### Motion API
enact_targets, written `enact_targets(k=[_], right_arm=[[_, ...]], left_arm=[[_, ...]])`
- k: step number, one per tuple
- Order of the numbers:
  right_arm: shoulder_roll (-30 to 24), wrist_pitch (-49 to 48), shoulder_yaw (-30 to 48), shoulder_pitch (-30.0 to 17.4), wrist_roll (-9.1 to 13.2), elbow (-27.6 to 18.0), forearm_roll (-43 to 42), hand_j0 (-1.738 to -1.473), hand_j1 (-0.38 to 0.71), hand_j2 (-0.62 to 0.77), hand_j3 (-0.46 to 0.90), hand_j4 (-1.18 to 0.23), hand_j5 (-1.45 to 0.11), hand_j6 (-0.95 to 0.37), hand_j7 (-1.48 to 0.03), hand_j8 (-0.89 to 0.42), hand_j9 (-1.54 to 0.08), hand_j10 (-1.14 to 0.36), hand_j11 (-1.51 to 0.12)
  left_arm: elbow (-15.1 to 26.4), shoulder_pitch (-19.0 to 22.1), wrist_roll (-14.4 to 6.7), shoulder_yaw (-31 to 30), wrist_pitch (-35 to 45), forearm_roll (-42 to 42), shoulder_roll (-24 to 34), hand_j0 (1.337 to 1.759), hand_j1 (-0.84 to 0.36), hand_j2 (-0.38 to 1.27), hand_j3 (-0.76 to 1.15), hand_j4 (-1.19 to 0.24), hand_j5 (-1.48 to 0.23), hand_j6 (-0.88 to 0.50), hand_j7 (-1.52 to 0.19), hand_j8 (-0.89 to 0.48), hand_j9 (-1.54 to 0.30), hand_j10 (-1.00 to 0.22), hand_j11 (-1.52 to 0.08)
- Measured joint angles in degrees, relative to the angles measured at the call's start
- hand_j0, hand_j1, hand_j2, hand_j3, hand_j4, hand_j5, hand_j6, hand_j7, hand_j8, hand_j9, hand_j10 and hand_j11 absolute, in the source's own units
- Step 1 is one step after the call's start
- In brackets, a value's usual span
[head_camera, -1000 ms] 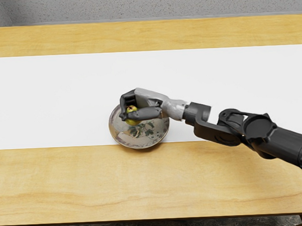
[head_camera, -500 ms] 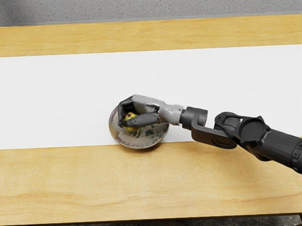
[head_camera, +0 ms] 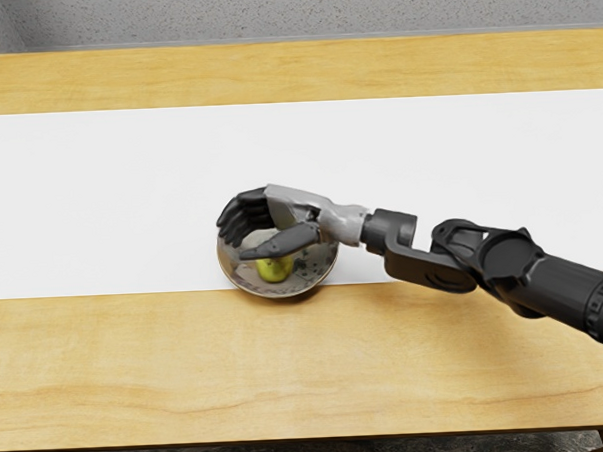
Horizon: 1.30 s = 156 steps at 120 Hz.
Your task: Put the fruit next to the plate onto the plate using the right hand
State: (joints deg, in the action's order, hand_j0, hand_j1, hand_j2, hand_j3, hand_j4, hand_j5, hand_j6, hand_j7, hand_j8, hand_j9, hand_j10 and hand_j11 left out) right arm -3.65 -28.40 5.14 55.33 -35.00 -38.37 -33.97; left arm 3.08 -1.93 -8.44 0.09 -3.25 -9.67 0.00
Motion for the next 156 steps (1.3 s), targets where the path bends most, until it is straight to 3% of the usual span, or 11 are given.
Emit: enact_targets(k=[67,93,114,140,156], right_arm=[[-8.2,-6.5,1.4,2.2,0.0,-0.5,4.7,-1.658,-0.04,-0.05,0.00,-0.26,-0.33,-0.26,-0.33,-0.26,-0.33,-0.25,-0.33],[-13.3,-6.6,1.5,2.8,0.0,-0.6,6.4,-1.658,-0.22,-0.02,0.00,-0.11,-0.14,-0.11,-0.14,-0.11,-0.14,-0.11,-0.14],[-18.1,-6.6,1.4,3.1,0.0,-0.6,6.8,-1.658,-0.29,-0.01,0.00,-0.05,-0.06,-0.05,-0.06,-0.05,-0.06,-0.05,-0.06],[-23.0,-6.6,1.3,3.2,2.9,-0.6,6.8,-1.658,-0.33,0.00,0.00,-0.02,-0.02,-0.02,-0.02,-0.02,-0.02,-0.02,-0.02],[-23.4,-6.6,0.8,3.1,7.4,-0.6,6.8,-1.658,-0.34,0.00,0.00,-0.01,-0.01,-0.01,-0.01,-0.01,-0.01,-0.01,-0.01]], left_arm=[[0.0,0.0,0.0,0.0,0.0,0.0,0.0,1.658,0.32,0.00,0.00,-0.02,-0.03,-0.02,-0.03,-0.02,-0.03,-0.02,-0.03],[0.0,0.0,0.0,0.0,0.0,0.0,0.0,1.658,0.32,0.00,0.00,-0.02,-0.03,-0.02,-0.03,-0.02,-0.03,-0.02,-0.03],[0.0,0.0,0.0,0.0,0.0,0.0,0.0,1.658,0.32,0.00,0.00,-0.02,-0.03,-0.02,-0.03,-0.02,-0.03,-0.02,-0.03],[0.0,0.0,0.0,0.0,0.0,0.0,0.0,1.658,0.32,0.00,0.00,-0.02,-0.03,-0.02,-0.03,-0.02,-0.03,-0.02,-0.03],[0.0,0.0,0.0,0.0,0.0,0.0,0.0,1.658,0.32,0.00,0.00,-0.02,-0.03,-0.02,-0.03,-0.02,-0.03,-0.02,-0.03]])
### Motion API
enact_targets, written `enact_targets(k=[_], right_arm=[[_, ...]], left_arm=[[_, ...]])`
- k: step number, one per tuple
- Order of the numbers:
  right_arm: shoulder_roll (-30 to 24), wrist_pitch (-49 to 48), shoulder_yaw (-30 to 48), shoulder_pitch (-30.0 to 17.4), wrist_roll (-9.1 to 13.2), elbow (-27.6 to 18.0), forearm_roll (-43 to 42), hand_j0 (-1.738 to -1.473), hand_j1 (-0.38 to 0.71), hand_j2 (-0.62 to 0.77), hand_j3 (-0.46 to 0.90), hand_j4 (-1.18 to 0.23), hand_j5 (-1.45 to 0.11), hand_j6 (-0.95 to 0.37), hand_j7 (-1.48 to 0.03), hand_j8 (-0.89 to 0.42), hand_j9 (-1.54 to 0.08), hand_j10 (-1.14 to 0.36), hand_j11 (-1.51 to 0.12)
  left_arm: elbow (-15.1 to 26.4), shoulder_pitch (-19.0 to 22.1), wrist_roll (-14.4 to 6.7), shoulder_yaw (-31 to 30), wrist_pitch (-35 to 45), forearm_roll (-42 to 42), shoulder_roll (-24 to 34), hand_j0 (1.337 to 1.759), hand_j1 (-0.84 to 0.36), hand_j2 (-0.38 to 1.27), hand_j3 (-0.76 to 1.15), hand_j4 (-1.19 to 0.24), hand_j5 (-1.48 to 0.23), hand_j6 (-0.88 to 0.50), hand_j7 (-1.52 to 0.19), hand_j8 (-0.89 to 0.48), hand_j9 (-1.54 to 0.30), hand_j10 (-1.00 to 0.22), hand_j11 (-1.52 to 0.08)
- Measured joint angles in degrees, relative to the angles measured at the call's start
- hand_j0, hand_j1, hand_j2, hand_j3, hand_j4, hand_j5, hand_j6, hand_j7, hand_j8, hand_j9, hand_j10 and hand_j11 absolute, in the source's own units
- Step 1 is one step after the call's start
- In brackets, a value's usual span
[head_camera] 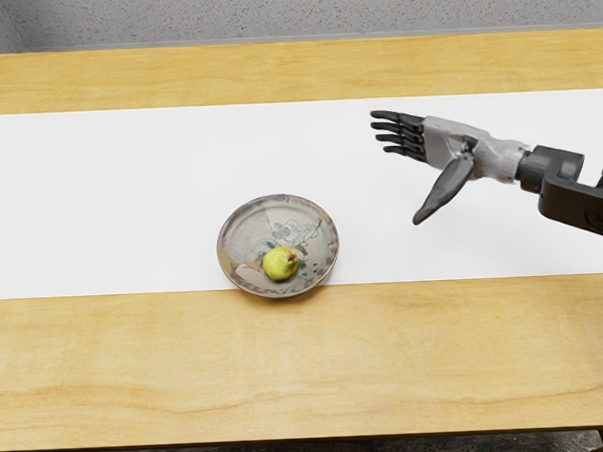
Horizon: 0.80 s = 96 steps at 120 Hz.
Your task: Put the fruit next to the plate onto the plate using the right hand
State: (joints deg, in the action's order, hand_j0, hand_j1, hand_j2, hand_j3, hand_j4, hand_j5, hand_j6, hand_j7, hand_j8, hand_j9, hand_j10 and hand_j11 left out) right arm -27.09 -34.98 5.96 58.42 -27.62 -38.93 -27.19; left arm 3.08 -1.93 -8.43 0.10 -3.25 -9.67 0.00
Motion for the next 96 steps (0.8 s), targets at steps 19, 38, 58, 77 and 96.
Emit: enact_targets(k=[19,38,58,77,96], right_arm=[[-0.3,0.0,0.1,0.2,3.8,0.0,0.0,-1.658,-0.35,0.00,0.00,-0.01,-0.01,-0.01,-0.01,0.00,-0.01,0.00,-0.01],[-0.4,0.0,0.3,0.2,4.7,0.0,0.0,-1.658,-0.35,0.00,0.00,0.00,0.00,0.00,0.00,0.00,0.00,0.00,0.00],[-0.3,0.0,0.4,0.1,4.9,0.0,0.0,-1.658,-0.35,0.00,0.00,0.00,0.00,0.00,0.00,0.00,0.00,0.00,0.00],[-0.3,0.0,0.4,0.1,4.9,0.0,0.0,-1.658,-0.35,0.00,0.00,0.00,0.00,0.00,0.00,0.00,0.00,0.00,0.00],[-0.3,0.0,0.4,0.1,4.9,0.0,0.0,-1.658,-0.35,0.00,0.00,0.00,0.00,0.00,0.00,0.00,0.00,0.00,0.00]], left_arm=[[0.0,-0.1,0.0,0.0,0.0,0.0,0.0,1.658,0.32,0.00,0.00,-0.02,-0.03,-0.02,-0.03,-0.02,-0.03,-0.02,-0.03],[0.0,0.0,0.0,0.0,0.0,0.0,0.0,1.658,0.32,0.00,0.00,-0.02,-0.03,-0.02,-0.03,-0.02,-0.03,-0.02,-0.03],[1.1,-0.2,0.0,0.0,0.0,0.0,0.0,1.658,0.32,0.00,0.00,-0.02,-0.03,-0.02,-0.03,-0.02,-0.03,-0.02,-0.03],[1.6,-0.2,0.0,0.0,0.0,0.0,0.0,1.658,0.32,0.00,0.00,-0.02,-0.03,-0.02,-0.03,-0.02,-0.03,-0.02,-0.03],[1.6,-0.2,0.0,0.0,0.0,0.0,0.0,1.658,0.32,0.00,0.00,-0.02,-0.03,-0.02,-0.03,-0.02,-0.03,-0.02,-0.03]])
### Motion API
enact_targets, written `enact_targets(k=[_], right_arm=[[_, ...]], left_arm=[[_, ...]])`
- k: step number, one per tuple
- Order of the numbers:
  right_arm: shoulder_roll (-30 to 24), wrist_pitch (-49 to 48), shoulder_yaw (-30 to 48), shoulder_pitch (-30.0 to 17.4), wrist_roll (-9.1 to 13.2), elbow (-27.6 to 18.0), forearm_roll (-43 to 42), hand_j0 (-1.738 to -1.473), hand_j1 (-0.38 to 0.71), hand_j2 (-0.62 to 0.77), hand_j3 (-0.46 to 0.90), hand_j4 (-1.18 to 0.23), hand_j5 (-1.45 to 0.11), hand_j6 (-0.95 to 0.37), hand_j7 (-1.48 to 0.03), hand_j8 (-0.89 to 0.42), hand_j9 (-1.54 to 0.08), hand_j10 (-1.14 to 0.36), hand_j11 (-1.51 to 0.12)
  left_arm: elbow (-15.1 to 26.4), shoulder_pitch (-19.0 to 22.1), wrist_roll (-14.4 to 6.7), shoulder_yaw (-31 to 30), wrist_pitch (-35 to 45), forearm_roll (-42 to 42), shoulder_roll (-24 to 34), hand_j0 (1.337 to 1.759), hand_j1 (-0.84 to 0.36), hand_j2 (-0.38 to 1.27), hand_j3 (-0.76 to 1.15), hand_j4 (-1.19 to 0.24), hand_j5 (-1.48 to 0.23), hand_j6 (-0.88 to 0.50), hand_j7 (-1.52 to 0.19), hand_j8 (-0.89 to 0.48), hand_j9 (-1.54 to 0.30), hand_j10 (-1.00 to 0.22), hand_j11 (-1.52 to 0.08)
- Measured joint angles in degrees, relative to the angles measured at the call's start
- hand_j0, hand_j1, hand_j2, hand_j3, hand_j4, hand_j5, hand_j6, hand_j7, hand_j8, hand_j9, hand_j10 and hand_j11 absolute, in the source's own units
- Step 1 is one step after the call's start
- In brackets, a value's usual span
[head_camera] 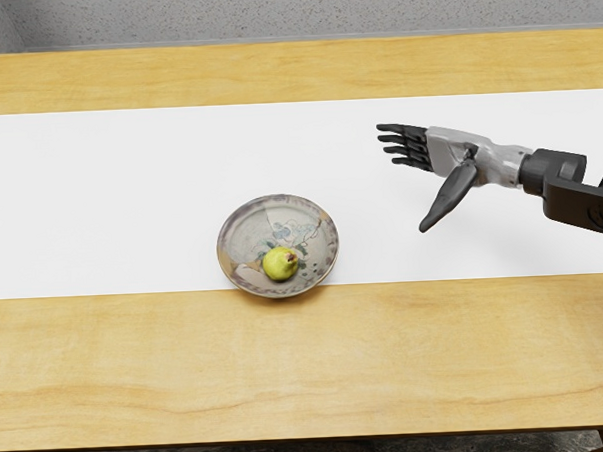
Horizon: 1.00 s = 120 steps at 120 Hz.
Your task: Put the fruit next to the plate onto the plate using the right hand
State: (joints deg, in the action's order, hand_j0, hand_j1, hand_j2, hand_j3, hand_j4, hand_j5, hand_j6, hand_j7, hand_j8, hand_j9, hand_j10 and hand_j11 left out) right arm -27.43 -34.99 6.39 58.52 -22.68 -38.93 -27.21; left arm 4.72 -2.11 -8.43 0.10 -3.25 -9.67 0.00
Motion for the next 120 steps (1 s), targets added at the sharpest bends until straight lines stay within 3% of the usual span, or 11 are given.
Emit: enact_targets(k=[120], right_arm=[[0.0,0.0,0.0,0.0,0.0,0.0,0.0,-1.658,-0.35,0.00,0.00,0.00,0.00,0.00,0.00,0.00,0.00,0.00,0.00]], left_arm=[[0.0,0.0,0.0,0.0,0.0,0.0,0.0,1.658,0.32,0.00,0.00,-0.02,-0.03,-0.02,-0.03,-0.02,-0.03,-0.02,-0.03]])
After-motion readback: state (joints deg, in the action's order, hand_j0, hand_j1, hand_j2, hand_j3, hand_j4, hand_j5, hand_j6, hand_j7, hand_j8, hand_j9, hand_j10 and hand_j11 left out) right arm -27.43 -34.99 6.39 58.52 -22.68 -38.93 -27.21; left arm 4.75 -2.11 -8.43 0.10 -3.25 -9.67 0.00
